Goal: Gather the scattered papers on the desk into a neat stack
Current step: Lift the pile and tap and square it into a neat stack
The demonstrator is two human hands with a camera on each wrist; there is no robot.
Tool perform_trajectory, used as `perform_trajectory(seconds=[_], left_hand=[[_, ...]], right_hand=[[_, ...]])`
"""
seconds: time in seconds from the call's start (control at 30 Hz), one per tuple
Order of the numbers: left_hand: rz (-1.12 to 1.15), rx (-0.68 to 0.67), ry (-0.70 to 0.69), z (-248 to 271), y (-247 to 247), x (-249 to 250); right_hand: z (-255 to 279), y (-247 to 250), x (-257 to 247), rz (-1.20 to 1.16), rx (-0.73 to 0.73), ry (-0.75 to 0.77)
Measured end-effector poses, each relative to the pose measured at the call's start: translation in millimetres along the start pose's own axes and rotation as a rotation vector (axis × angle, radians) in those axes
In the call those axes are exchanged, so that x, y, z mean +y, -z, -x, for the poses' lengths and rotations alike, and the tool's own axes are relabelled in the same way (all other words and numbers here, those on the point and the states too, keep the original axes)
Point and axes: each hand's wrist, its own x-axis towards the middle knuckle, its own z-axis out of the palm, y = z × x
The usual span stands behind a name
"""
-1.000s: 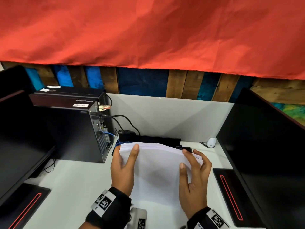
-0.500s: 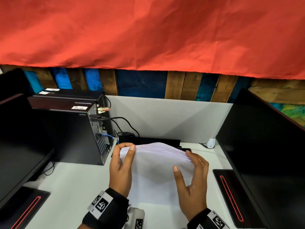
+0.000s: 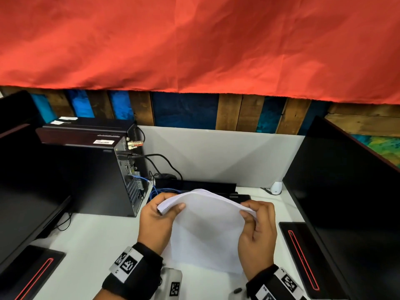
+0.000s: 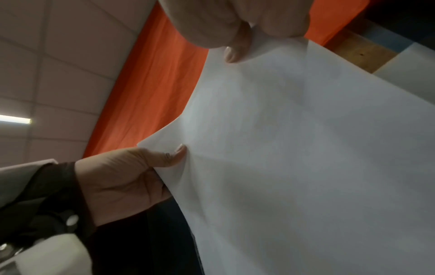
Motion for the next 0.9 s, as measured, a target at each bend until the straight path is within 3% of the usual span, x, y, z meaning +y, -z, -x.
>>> perform_trajectory(seconds=[0.17,0.43,0.53,0.67,0.9], left_hand=[[0.053,0.056,-0.079,2.7,0.6,12.2],[0.086,0.052,0.130,12.3,8.3,-36.4],[0.038,0.021,0.236,22.4,9.6,-65.0],[-0.051,-0.006,0.279,31.1,12.0,-78.7],[-0.080,-0.029,0.283,28.2,12.5,-84.2]], right_hand=[[-2.8,5.2,-10.7,-0.079,0.024,0.038],[21.2,4.0,28.2,-0.237,-0.129,-0.474],[30.4,3.0,40.6,-0.252,-0.231,-0.579],[32.2,3.1,47.3,-0.200,-0.322,-0.605],[30.9,2.1,51.9,-0.159,-0.295,-0.546]])
